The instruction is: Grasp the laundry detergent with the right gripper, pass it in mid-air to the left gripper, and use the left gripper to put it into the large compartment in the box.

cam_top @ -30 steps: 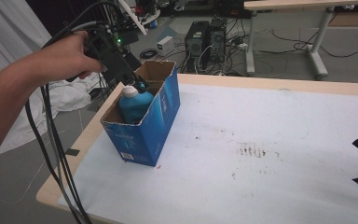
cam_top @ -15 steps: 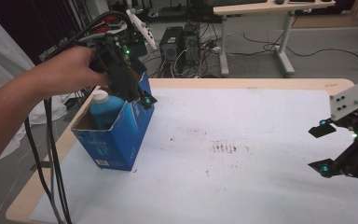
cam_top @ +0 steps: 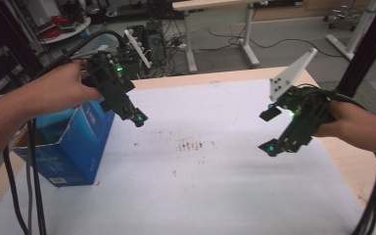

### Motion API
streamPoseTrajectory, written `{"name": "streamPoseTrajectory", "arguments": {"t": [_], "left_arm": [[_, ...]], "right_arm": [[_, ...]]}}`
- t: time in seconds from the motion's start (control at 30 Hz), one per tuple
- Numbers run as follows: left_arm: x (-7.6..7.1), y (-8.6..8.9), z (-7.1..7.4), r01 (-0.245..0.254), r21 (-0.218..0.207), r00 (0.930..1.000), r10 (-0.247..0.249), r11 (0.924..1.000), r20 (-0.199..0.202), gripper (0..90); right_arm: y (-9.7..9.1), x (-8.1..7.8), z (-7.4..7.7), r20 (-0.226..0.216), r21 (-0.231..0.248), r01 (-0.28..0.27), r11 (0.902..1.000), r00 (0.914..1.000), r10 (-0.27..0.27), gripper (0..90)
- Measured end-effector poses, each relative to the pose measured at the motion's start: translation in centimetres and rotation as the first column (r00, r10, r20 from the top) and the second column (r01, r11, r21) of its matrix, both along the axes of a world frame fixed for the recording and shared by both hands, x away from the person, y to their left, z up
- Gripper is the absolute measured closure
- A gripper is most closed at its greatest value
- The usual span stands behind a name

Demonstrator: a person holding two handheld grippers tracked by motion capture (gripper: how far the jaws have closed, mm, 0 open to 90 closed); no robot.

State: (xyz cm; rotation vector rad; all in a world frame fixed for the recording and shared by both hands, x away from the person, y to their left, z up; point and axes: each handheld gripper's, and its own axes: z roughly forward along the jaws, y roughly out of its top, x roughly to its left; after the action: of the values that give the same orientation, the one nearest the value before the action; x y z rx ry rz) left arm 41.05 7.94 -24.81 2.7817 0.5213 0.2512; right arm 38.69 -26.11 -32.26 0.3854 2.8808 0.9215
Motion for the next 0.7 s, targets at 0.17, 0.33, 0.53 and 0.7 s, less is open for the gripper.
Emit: {"name": "streamPoseTrajectory", "arguments": {"t": [0.17, 0.33, 0.53, 0.7], "left_arm": [[-0.1, -1.5, -1.6, 0.049, 0.052, 0.9983, -0.048, 0.9974, -0.034, 1.9], [0.0, -2.2, -3.0, 0.051, 0.044, 0.9965, -0.048, 0.9977, -0.069, 1.9], [0.1, -2.2, -4.3, 0.043, 0.024, 0.9943, -0.041, 0.9988, -0.098, 1.9], [-0.1, -2.1, -5.2, 0.048, 0.018, 0.9933, -0.046, 0.9987, -0.106, 1.9]], "right_arm": [[0.3, 0.1, 0.0, -0.005, -0.008, 0.0, 1.0, 1.0, 0.0, 11.2], [0.6, 0.3, 0.4, -0.001, -0.014, -0.008, 0.9999, 1.0, 0.008, 11.2], [1.0, 0.5, 0.3, -0.006, -0.03, -0.015, 0.9994, 0.9999, 0.015, 11.2], [1.4, 0.5, 0.0, -0.015, -0.043, -0.03, 0.9986, 0.9995, 0.029, 11.2]]}}
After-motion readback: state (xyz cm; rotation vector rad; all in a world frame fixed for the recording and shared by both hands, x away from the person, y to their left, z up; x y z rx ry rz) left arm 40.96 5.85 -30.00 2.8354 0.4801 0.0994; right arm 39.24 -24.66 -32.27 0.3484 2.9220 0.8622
